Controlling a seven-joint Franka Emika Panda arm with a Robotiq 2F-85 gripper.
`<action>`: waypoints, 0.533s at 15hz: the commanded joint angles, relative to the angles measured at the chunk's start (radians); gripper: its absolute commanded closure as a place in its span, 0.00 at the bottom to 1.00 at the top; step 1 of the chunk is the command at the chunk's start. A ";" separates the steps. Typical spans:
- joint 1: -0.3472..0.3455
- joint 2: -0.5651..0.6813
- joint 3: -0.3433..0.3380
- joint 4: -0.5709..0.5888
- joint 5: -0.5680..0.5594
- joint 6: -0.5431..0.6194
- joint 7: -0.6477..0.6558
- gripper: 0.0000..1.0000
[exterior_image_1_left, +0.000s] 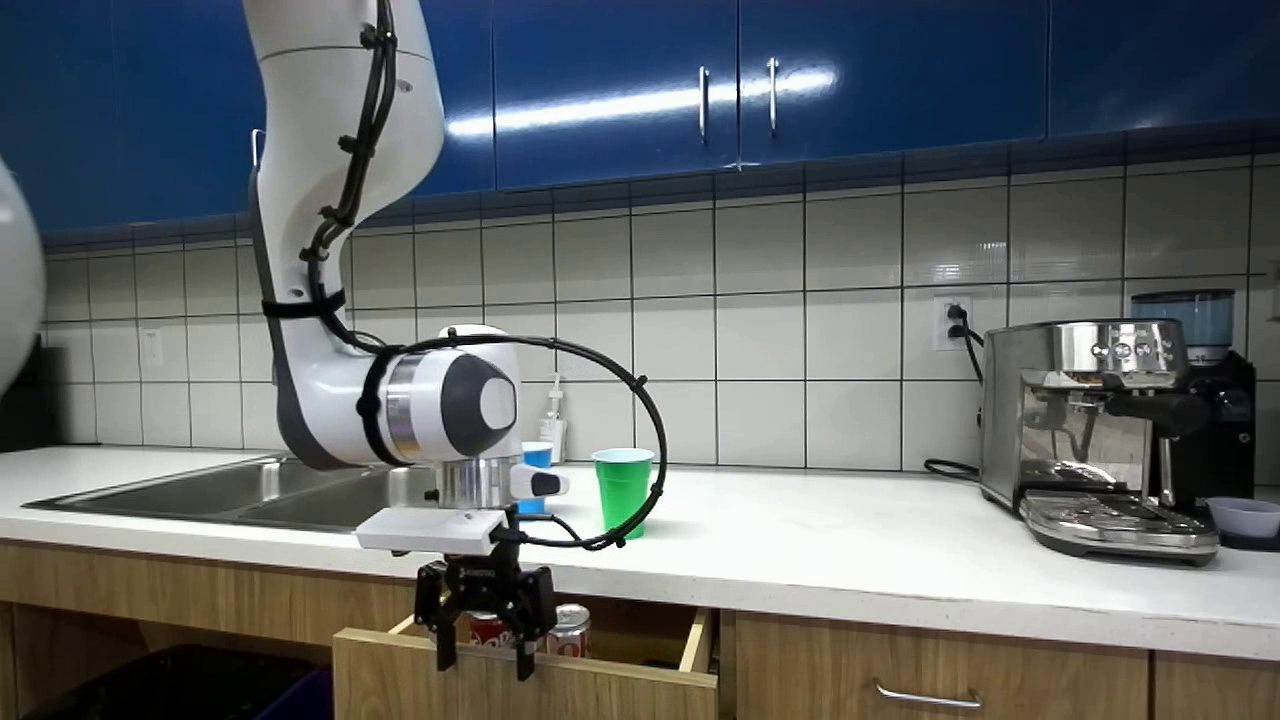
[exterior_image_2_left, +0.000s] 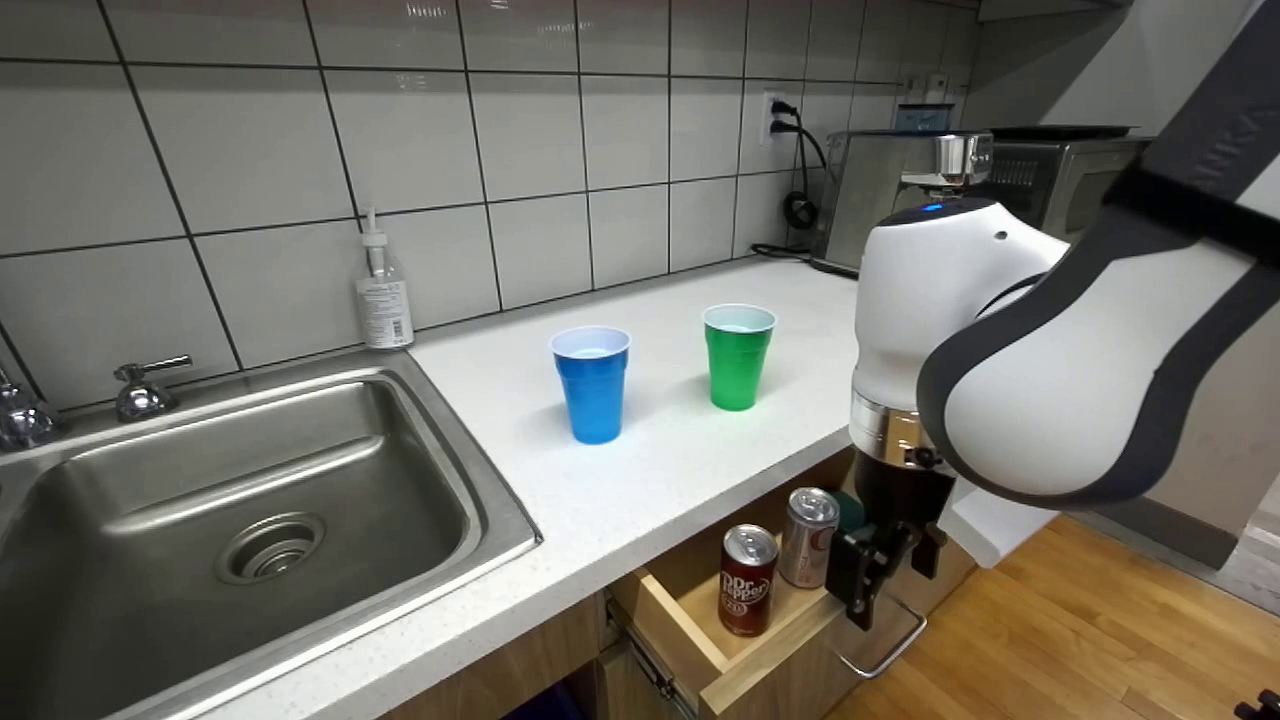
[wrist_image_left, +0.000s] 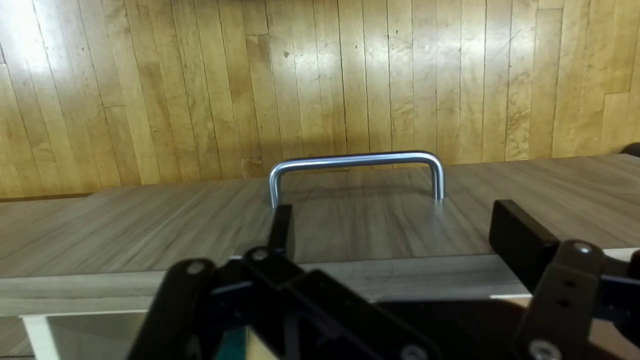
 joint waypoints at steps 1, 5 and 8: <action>0.009 0.047 -0.019 0.062 -0.020 0.017 0.050 0.00; -0.002 0.081 -0.014 0.100 0.001 0.024 0.037 0.00; -0.003 0.103 -0.021 0.133 0.000 0.026 0.035 0.00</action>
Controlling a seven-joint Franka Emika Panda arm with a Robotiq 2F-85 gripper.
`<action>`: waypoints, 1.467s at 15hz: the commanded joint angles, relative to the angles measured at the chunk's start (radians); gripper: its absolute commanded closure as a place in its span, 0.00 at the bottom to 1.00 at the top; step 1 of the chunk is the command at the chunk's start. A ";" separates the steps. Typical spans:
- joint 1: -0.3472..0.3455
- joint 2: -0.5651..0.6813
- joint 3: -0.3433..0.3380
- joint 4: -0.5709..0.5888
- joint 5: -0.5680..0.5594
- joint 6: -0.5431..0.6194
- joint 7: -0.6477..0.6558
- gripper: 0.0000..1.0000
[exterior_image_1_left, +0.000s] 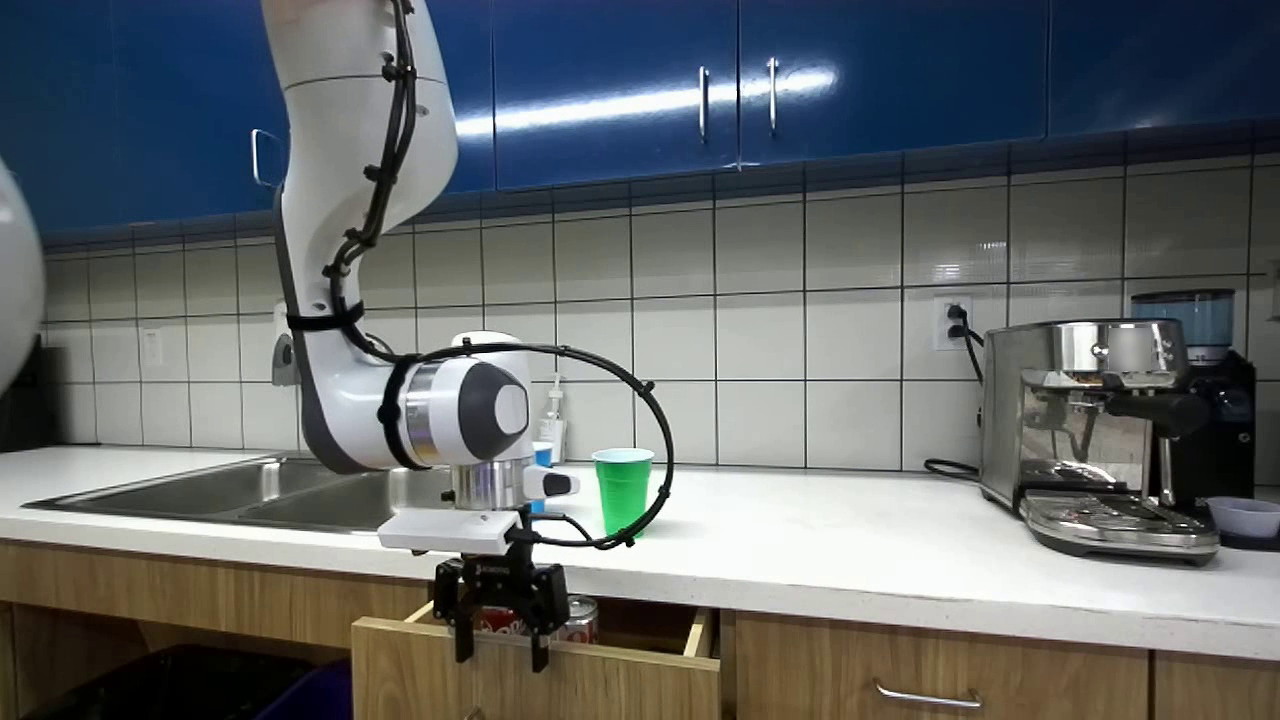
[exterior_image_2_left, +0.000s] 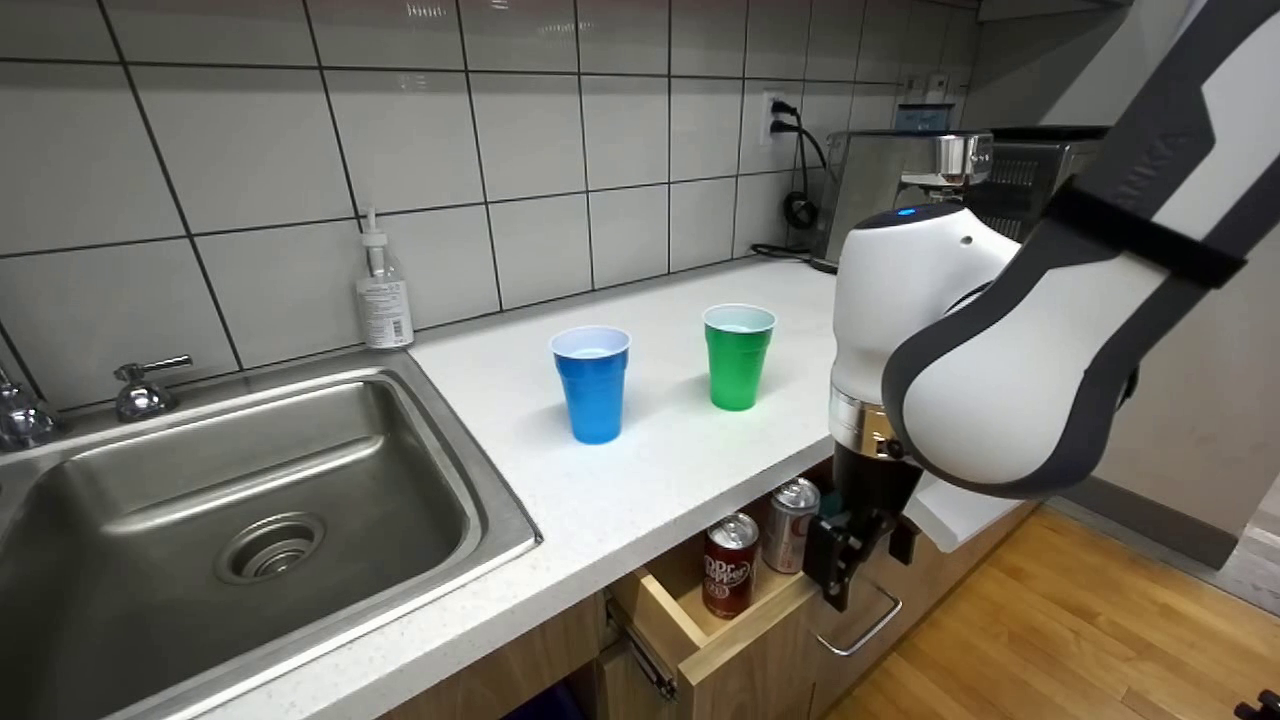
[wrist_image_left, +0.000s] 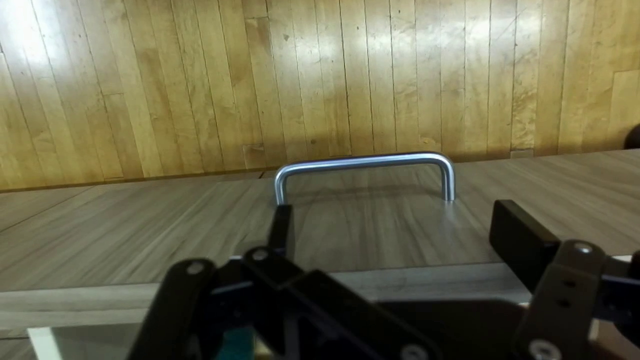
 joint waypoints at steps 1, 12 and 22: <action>-0.004 0.053 -0.013 0.074 0.001 0.019 0.026 0.00; -0.018 0.121 -0.015 0.197 0.017 -0.002 0.008 0.00; -0.035 0.123 0.007 0.216 0.044 -0.008 -0.014 0.00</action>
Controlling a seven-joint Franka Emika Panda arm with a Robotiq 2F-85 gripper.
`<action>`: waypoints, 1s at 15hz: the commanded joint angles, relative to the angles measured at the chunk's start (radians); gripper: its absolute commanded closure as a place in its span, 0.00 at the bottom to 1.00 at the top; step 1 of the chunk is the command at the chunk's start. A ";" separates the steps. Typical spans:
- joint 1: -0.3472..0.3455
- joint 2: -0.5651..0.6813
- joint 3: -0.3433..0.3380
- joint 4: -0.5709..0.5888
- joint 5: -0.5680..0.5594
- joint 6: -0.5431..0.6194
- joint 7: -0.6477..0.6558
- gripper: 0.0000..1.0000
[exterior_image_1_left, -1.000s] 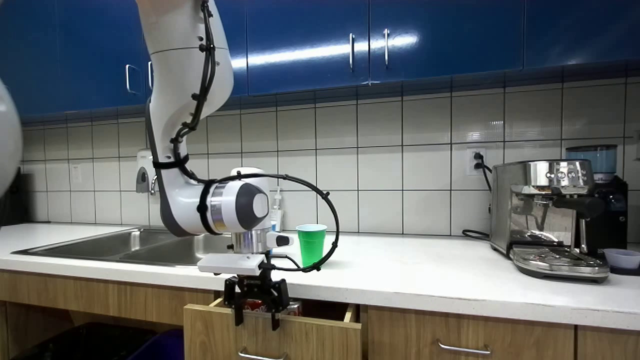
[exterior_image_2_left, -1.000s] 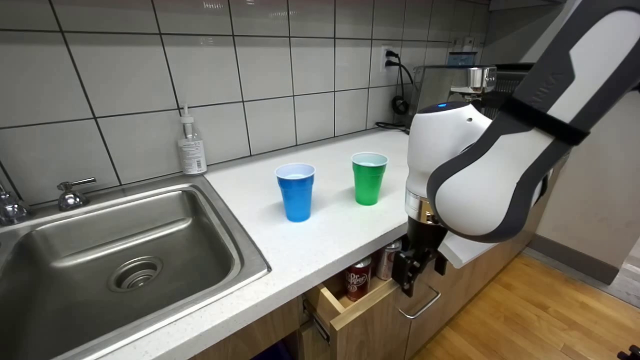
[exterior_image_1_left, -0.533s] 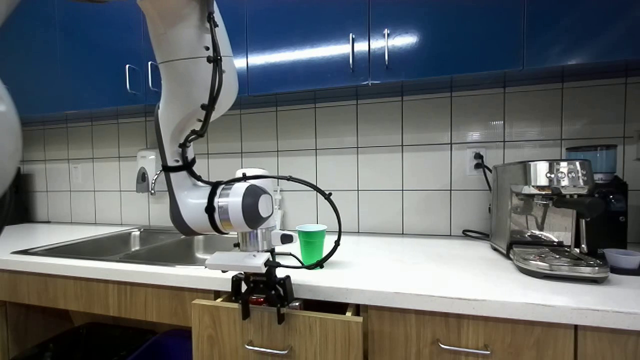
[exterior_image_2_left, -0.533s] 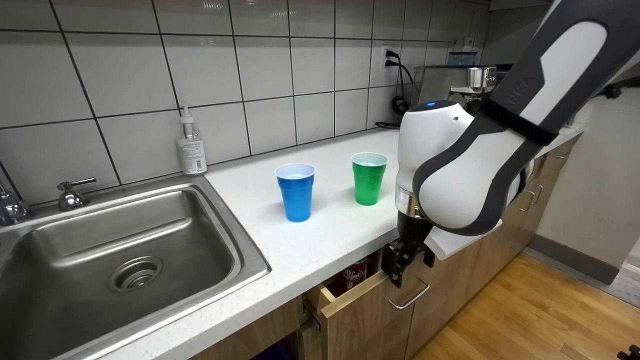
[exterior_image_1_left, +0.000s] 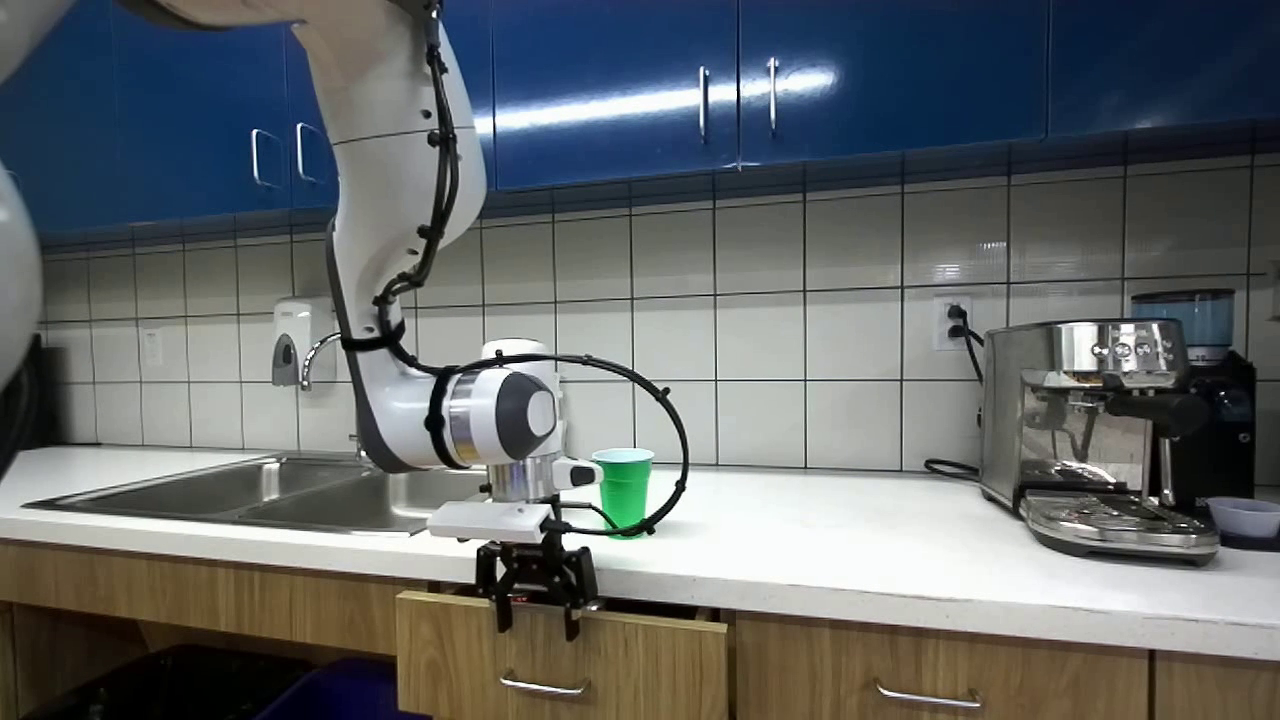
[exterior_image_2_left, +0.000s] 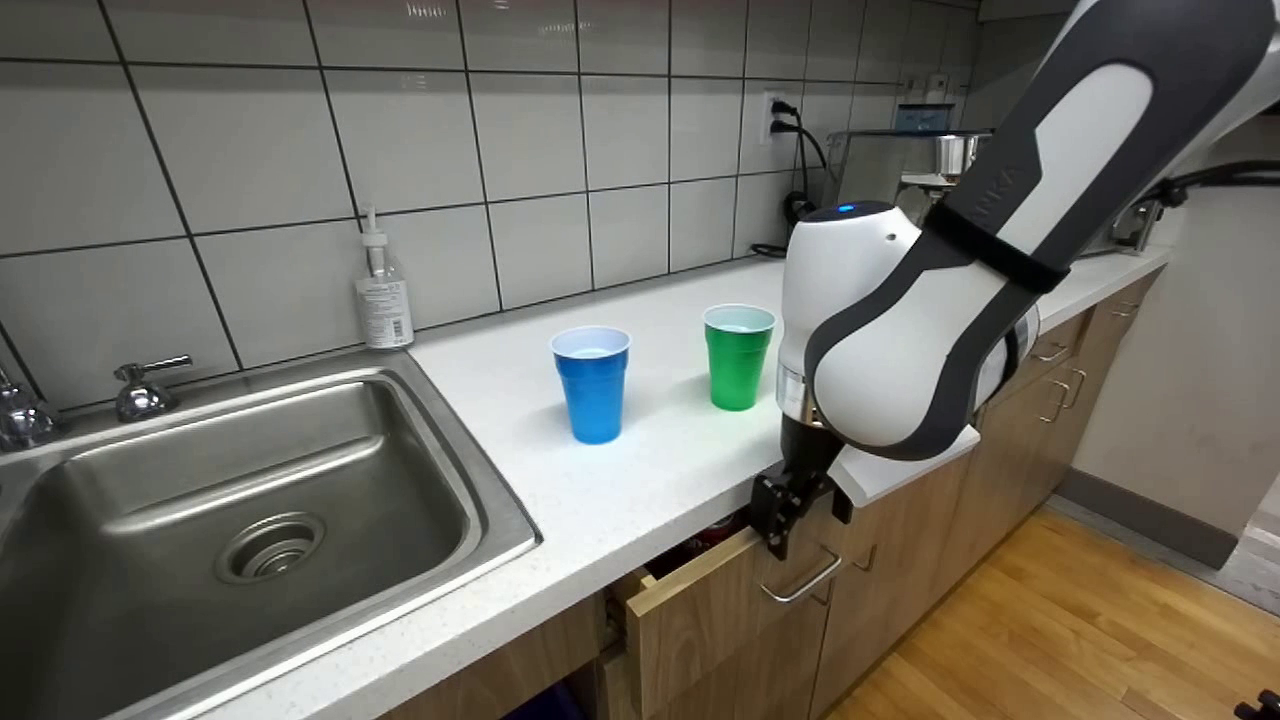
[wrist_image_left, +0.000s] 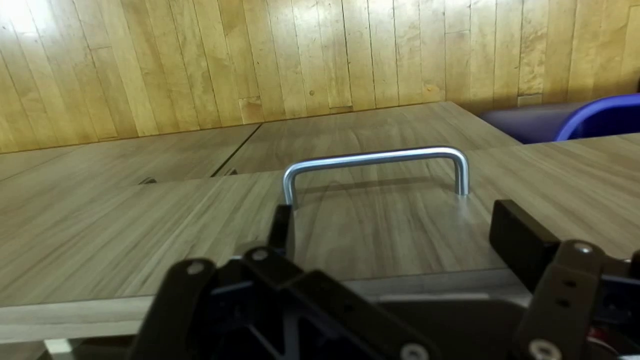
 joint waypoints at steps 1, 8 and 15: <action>-0.033 -0.019 0.025 0.003 0.040 -0.011 -0.020 0.00; -0.084 -0.150 0.075 -0.098 0.131 -0.061 -0.084 0.00; -0.106 -0.359 0.085 -0.193 0.168 -0.224 -0.182 0.00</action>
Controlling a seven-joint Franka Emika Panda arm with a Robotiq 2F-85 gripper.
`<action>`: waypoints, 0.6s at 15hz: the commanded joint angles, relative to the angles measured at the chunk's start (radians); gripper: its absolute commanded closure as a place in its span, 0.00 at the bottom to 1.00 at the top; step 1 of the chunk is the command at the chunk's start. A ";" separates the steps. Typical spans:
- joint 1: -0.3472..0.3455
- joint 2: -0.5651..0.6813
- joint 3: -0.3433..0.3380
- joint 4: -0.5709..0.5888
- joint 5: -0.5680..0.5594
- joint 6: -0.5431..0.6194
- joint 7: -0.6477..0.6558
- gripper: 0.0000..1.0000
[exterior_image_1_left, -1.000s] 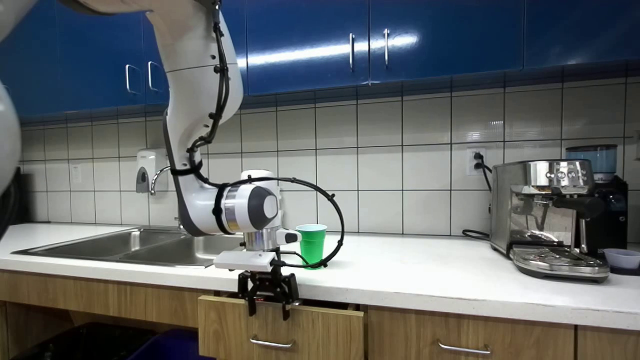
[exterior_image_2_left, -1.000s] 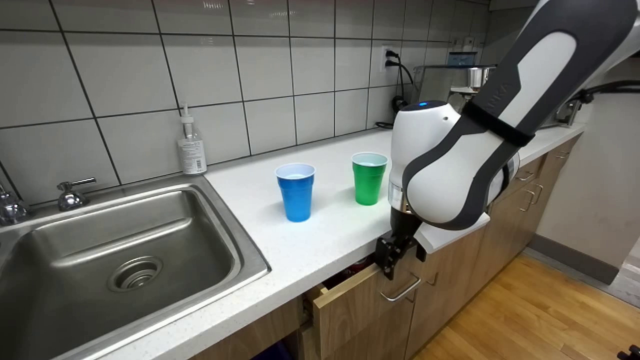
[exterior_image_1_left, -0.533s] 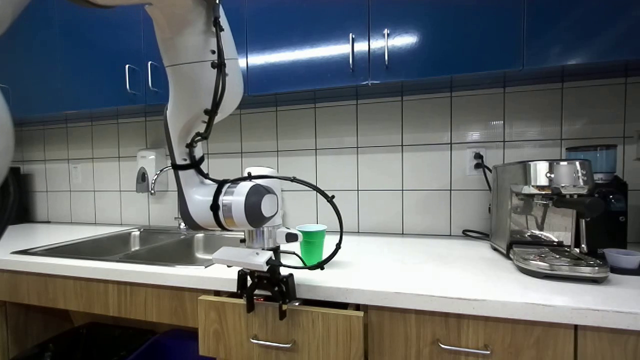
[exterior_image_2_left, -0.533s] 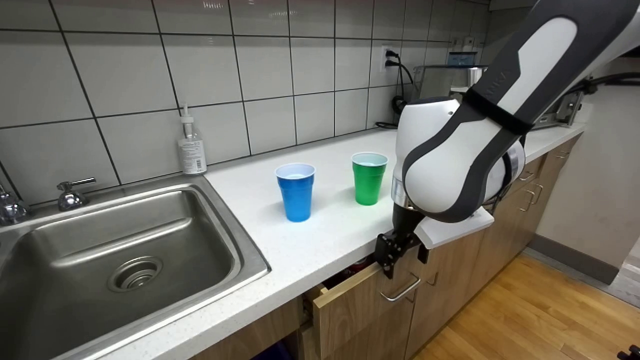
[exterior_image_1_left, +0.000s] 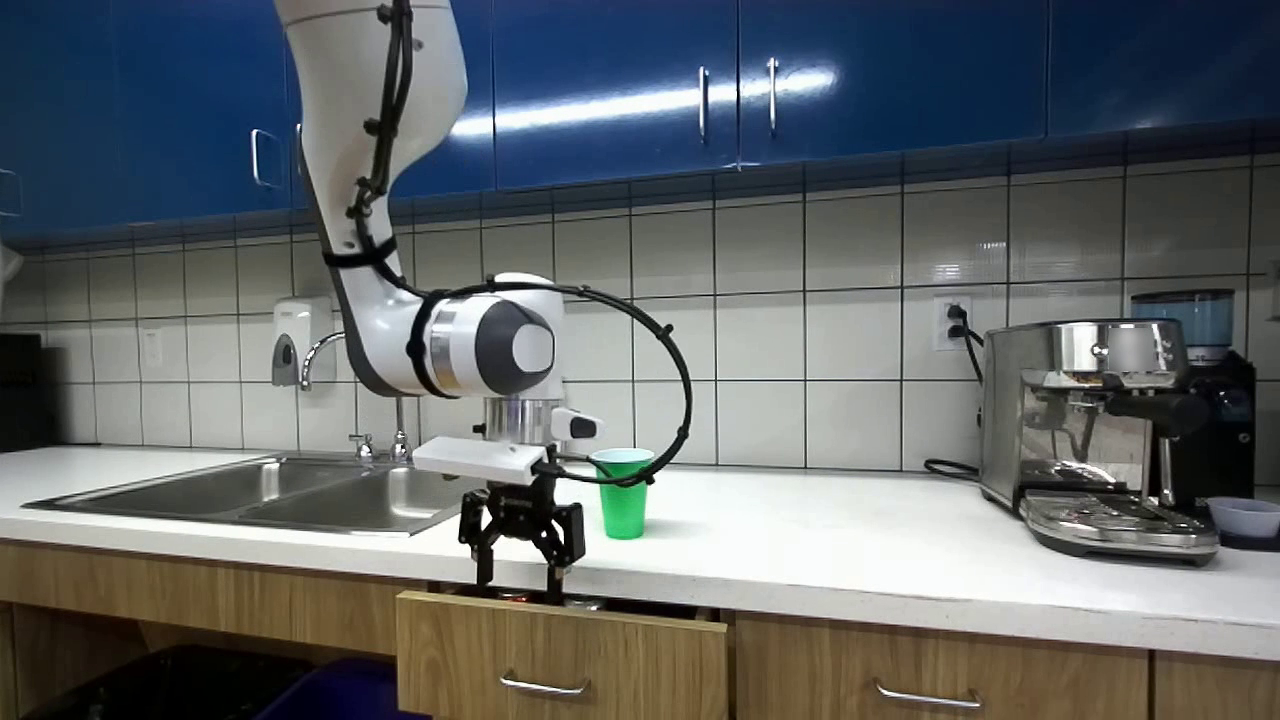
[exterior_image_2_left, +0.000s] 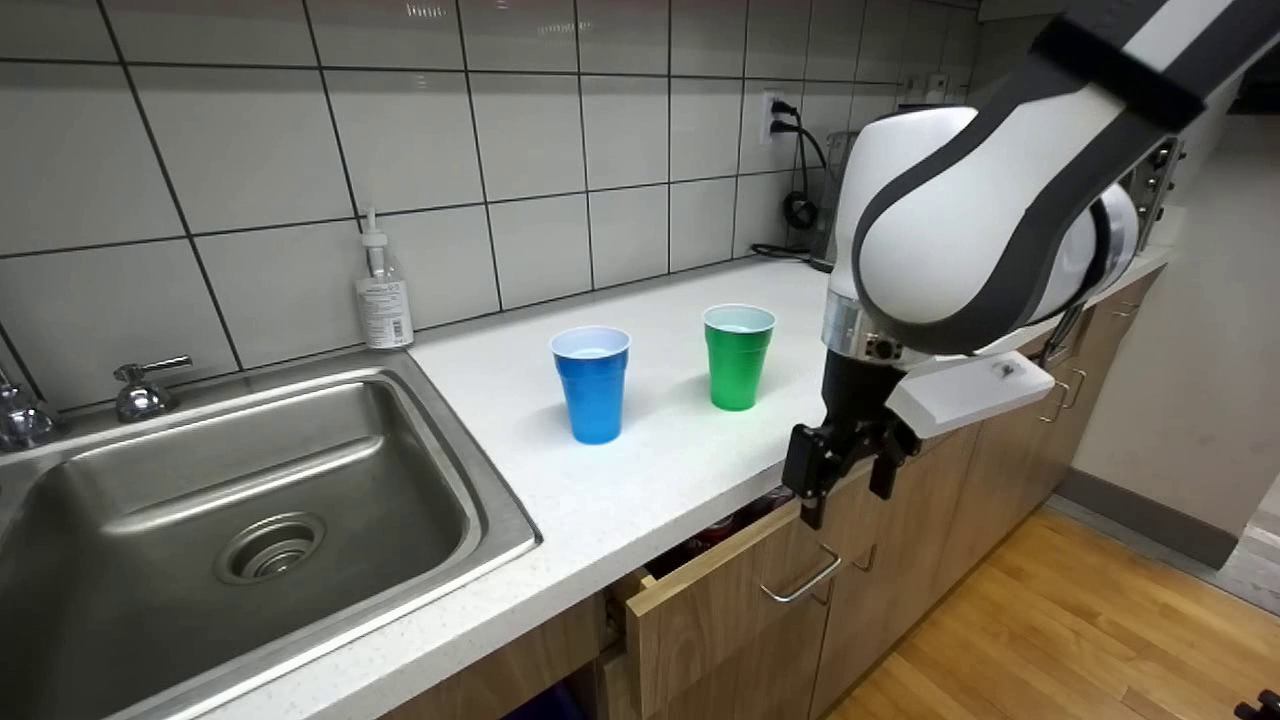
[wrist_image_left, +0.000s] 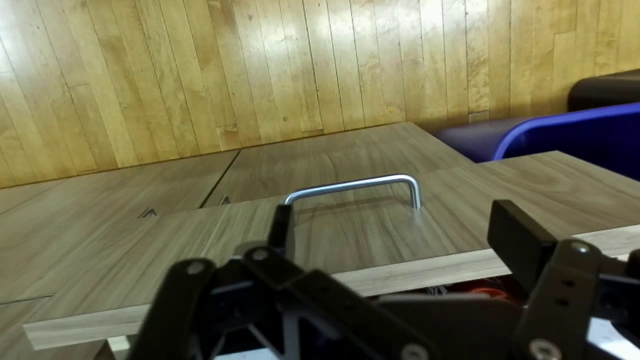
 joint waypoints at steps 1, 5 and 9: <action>-0.022 -0.156 0.018 -0.074 0.024 -0.122 -0.063 0.00; -0.011 -0.265 0.013 -0.098 0.043 -0.254 -0.099 0.00; 0.000 -0.356 0.009 -0.116 0.017 -0.333 -0.077 0.00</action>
